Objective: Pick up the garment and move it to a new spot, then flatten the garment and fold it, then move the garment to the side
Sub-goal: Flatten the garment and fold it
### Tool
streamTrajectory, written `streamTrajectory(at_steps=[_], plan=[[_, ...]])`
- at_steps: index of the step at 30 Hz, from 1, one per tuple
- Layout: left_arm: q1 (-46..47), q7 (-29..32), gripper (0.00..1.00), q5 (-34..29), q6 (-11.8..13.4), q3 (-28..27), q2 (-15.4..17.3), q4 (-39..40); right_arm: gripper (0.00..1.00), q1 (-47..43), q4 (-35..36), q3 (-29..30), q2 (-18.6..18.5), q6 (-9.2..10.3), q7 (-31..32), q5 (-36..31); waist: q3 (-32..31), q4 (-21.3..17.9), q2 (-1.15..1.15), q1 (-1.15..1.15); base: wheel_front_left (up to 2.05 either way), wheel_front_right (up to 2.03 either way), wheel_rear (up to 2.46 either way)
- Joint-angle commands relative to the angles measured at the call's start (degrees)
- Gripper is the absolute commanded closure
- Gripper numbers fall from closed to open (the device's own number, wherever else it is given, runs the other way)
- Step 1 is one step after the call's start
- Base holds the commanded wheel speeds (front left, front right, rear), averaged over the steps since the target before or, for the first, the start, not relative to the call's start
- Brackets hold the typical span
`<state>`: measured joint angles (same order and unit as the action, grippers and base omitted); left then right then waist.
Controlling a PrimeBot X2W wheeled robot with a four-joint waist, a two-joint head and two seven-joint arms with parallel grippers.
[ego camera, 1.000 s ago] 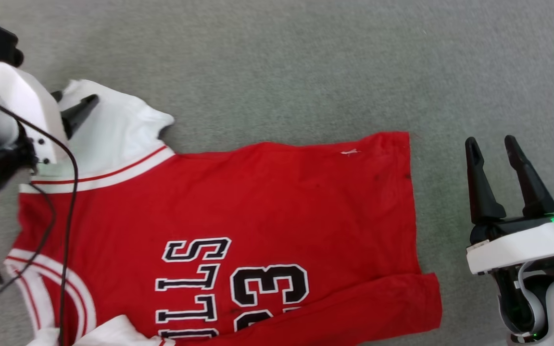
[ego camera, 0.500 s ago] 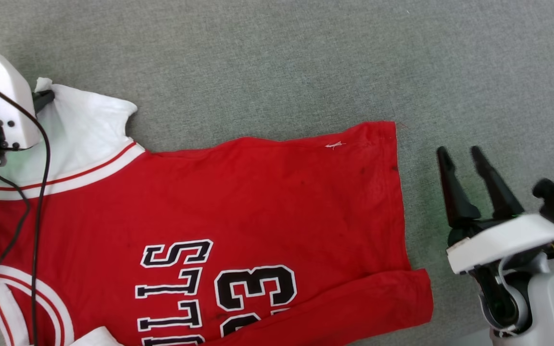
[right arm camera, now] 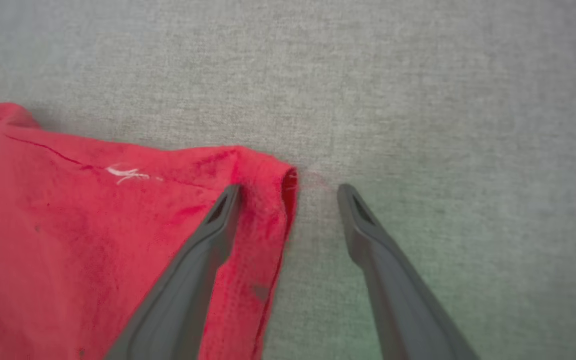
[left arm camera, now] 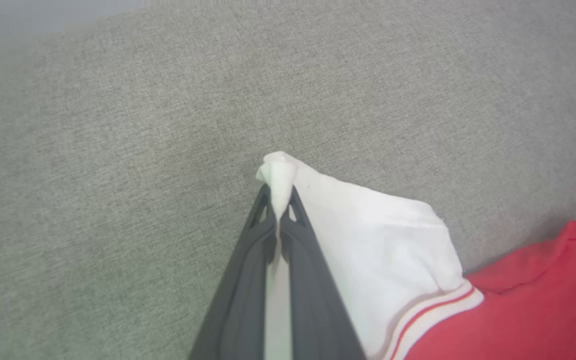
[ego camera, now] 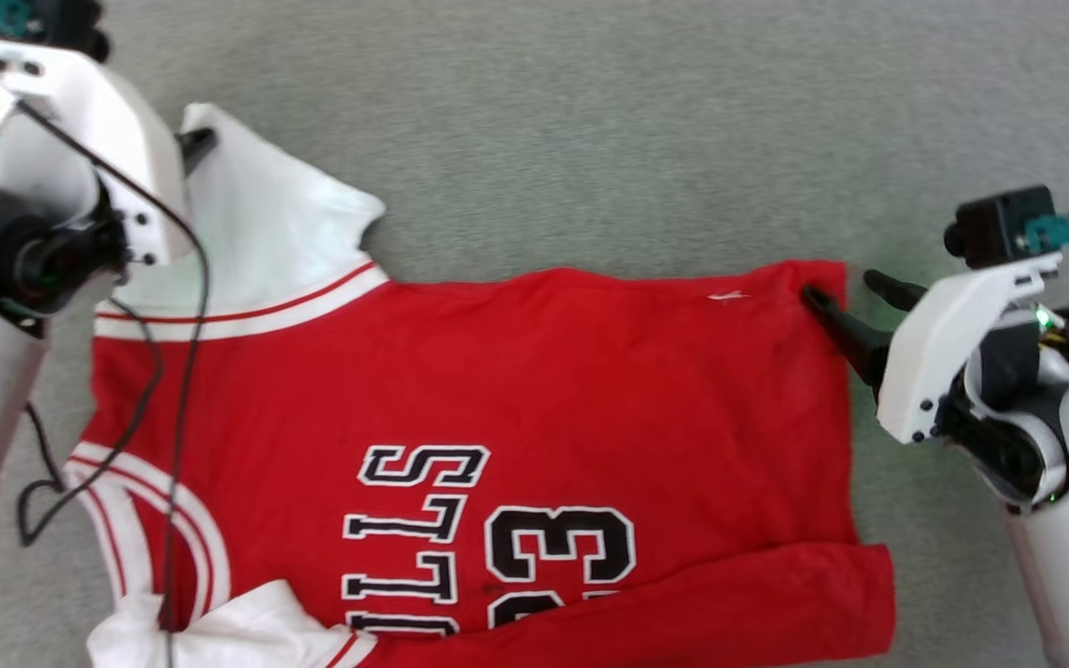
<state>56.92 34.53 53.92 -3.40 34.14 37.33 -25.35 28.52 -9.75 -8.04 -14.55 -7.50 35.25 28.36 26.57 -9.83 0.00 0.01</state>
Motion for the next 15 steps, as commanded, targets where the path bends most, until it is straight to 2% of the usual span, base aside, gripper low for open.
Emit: streamTrajectory(at_steps=[1, 5, 6, 7, 11, 15], plan=[[0.7, -0.4, 1.0, -0.5, -0.2, 0.3, -0.2, 0.4, 0.0, 1.3, -0.7, -0.7, -0.7, 0.04, 1.4, 0.3, -0.1, 1.9, 0.0, -0.01, 0.0, 0.0, 0.0], [1.4, -2.0, 1.0, -0.9, -0.7, 0.5, -1.6, 1.6, 0.0, 3.3, -5.2, -3.6, -2.5, 0.03, 10.4, 0.5, 0.4, 4.2, 0.0, -0.01, 0.0, 0.0, 0.0], [1.3, -2.4, 1.0, -0.8, -0.8, 0.5, -1.9, 1.8, 0.43, 3.4, -6.5, -4.1, -2.6, 0.03, 13.0, 0.5, 0.5, 4.7, 0.0, -0.01, 0.0, 0.0, 0.0], [1.1, -2.7, 1.0, -0.7, -0.9, 0.6, -2.1, 1.8, 1.0, 3.3, -7.5, -4.4, -2.5, 0.02, 15.0, 0.6, 0.5, 5.1, 0.0, -0.01, 0.0, 0.0, 0.0], [0.2, -4.7, 1.0, -0.7, -1.0, 0.4, -2.6, 1.1, 1.0, 4.6, -8.4, -3.3, -2.6, 0.03, 17.6, 0.0, 0.2, 6.3, 0.0, -0.01, 0.0, 0.0, 0.0], [-0.4, -8.4, 1.0, -1.2, -0.7, -0.6, -2.5, -0.2, 1.0, 7.4, -5.9, -1.1, -3.2, 0.04, 13.7, -1.4, -1.1, 7.0, 0.0, -0.01, 0.0, 0.0, 0.0]])
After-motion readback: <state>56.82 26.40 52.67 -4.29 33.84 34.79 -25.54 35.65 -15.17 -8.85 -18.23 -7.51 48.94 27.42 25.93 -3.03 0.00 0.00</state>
